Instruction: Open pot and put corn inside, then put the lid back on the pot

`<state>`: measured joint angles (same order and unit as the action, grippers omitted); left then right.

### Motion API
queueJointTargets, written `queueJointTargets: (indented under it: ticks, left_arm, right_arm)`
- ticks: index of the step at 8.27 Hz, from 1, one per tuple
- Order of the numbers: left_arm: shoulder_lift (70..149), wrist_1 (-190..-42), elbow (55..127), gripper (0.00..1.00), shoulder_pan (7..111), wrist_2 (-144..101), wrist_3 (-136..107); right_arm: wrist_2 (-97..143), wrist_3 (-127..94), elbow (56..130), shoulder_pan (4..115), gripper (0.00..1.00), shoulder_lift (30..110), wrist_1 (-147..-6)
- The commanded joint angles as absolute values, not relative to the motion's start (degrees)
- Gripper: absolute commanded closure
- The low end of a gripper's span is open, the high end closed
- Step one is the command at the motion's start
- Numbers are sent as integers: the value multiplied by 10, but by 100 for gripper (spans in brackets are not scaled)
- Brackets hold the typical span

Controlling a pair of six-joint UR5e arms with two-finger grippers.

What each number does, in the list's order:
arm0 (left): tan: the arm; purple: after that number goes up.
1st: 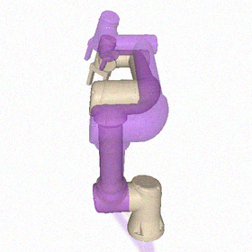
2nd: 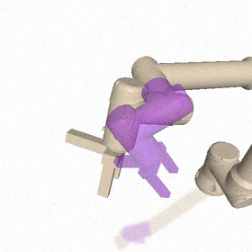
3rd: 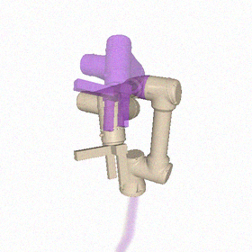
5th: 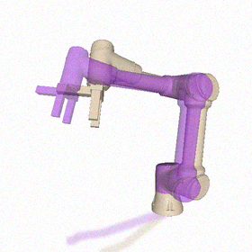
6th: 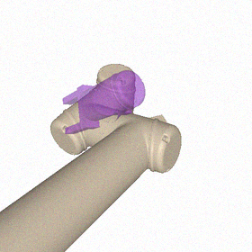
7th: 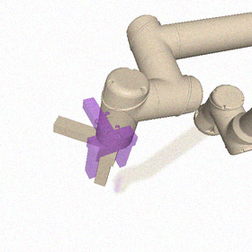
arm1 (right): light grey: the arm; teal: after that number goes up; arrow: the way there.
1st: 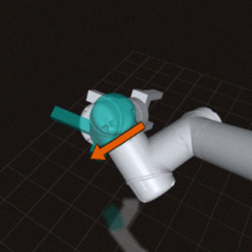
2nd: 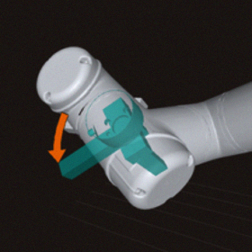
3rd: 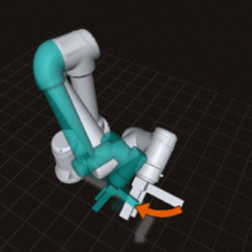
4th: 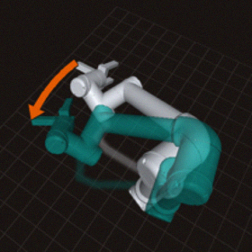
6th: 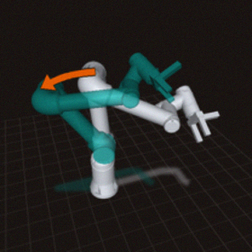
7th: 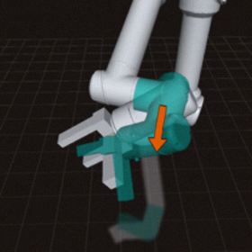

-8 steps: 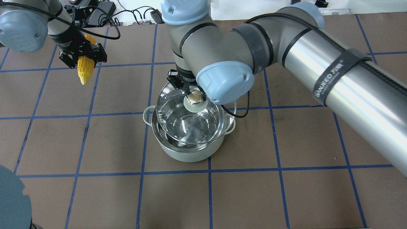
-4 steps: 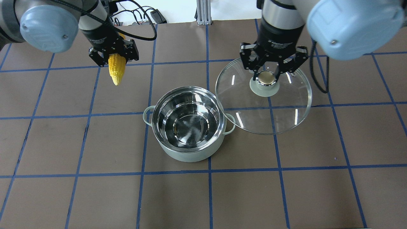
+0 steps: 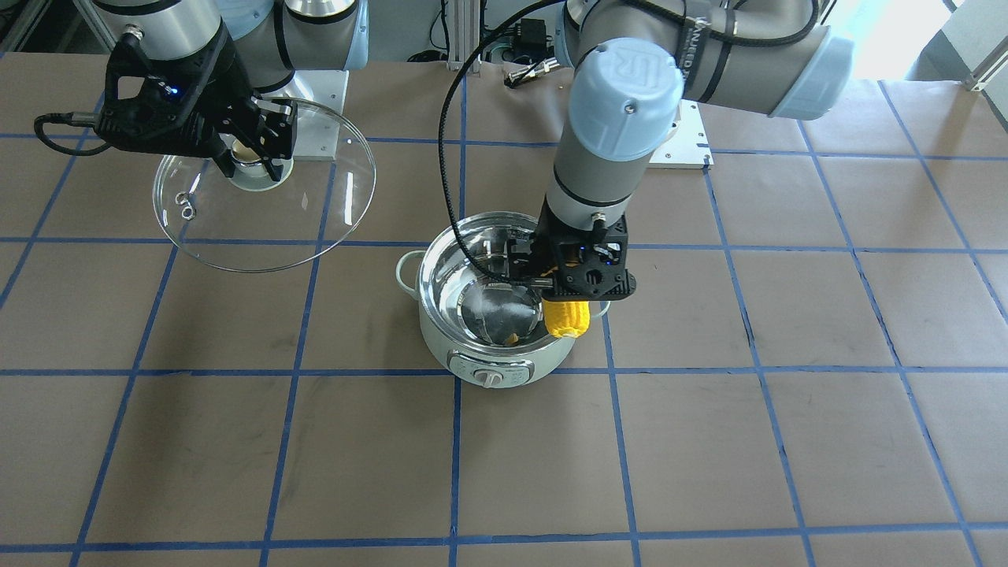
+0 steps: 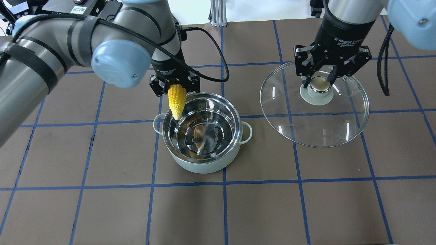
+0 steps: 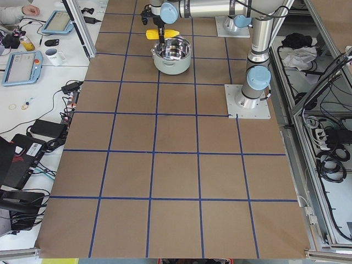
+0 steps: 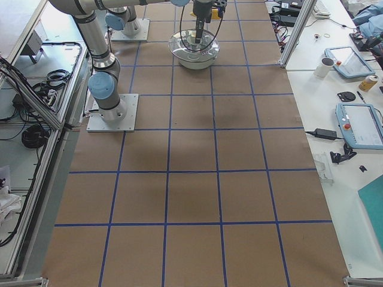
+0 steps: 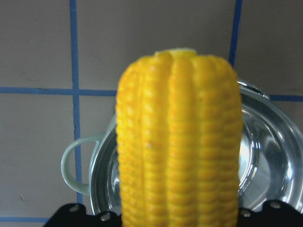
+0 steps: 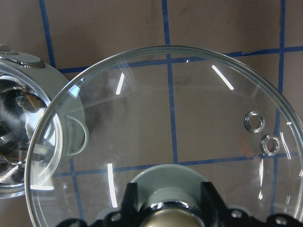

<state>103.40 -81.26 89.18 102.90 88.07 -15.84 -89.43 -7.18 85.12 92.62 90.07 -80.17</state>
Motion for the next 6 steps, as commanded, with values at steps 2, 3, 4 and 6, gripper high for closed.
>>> queueJointTargets:
  ticks: [2, 3, 4, 6]
  left_arm:
    - [1048, -805, 939, 100, 1064, 880, -189]
    - [1055, -803, 939, 100, 1065, 879, -188]
    - [1067, -789, 939, 100, 1067, 879, -189]
    - [1084, -778, 938, 100, 1074, 880, -189]
  right_arm:
    - [-883, -65, 853, 924, 93, 902, -796]
    - [-883, -64, 853, 924, 93, 902, -796]
    - [-883, -64, 853, 924, 93, 903, -796]
    - [-883, -64, 853, 924, 93, 903, -796]
